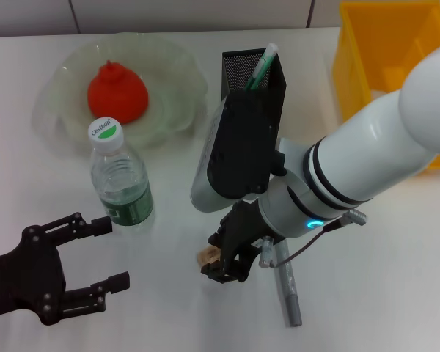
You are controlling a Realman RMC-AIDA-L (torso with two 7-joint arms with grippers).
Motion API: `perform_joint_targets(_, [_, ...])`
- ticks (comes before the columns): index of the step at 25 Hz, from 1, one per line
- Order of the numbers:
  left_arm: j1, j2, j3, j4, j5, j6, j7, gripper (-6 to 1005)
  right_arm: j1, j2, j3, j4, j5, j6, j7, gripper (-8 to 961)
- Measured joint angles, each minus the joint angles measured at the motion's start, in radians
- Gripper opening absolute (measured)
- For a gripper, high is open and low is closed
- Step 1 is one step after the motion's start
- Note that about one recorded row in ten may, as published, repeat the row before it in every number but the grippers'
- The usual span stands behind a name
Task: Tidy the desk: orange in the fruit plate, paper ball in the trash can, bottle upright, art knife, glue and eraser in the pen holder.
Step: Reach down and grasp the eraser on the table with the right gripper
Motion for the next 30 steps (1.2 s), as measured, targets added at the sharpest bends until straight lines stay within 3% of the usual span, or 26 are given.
perform_joint_targets(16, [-0.006, -0.001, 0.000, 0.008, 0.000, 0.001, 0.000, 800, 0.015, 0.004, -0.002, 0.065, 0.008, 0.032, -0.053, 429])
perform_joint_targets(21, [-0.007, -0.003, -0.001, 0.008, 0.000, 0.001, 0.000, 800, 0.024, 0.005, -0.010, 0.092, 0.008, 0.045, -0.071, 302])
perform_joint_targets(30, [-0.007, -0.005, 0.000, 0.008, 0.000, 0.000, 0.000, 800, 0.037, 0.005, -0.016, 0.095, 0.009, 0.039, -0.076, 175])
